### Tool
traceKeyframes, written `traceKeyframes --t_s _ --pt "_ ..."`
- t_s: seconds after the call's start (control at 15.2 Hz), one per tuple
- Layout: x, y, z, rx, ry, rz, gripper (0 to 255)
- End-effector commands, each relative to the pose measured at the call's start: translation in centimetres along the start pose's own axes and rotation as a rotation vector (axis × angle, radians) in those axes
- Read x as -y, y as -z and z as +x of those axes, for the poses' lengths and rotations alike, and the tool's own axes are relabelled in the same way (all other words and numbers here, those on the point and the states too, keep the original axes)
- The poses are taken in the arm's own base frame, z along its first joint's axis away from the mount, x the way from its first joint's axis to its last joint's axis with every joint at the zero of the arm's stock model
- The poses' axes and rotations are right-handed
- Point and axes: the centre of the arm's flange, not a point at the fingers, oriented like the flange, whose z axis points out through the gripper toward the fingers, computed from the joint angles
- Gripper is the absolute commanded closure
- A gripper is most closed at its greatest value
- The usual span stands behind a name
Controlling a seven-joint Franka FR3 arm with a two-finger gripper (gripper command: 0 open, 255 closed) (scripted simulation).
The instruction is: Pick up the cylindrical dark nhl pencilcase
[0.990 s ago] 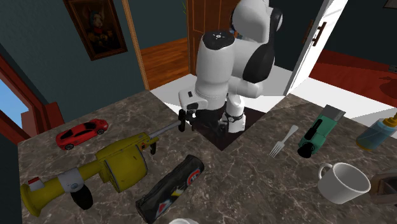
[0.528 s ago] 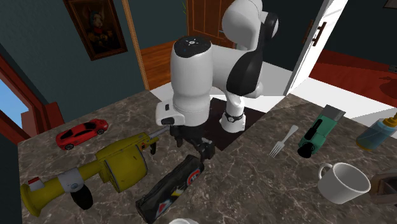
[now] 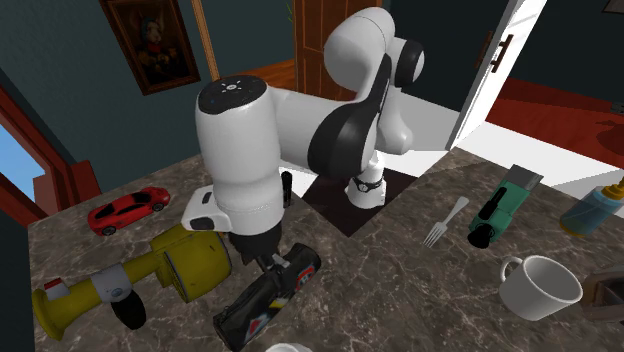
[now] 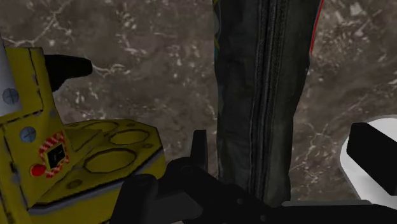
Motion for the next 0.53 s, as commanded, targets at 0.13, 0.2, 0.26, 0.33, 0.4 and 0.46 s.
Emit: traceKeyframes --t_s 0.13,0.2,0.26,0.33,0.4,0.46 --pt "-0.1 -1.3 0.5 -0.004 -0.007 0.004 0" --pt "-0.1 -1.8 0.5 -0.004 -0.007 0.004 0" --pt "-0.1 -2.4 0.4 -0.004 -0.007 0.004 0" --pt "-0.2 -2.9 0.4 -0.004 -0.007 0.004 0" --pt "-0.2 -3.7 0.3 -0.004 -0.007 0.004 0" --pt "-0.2 -3.7 0.3 -0.004 -0.007 0.004 0"
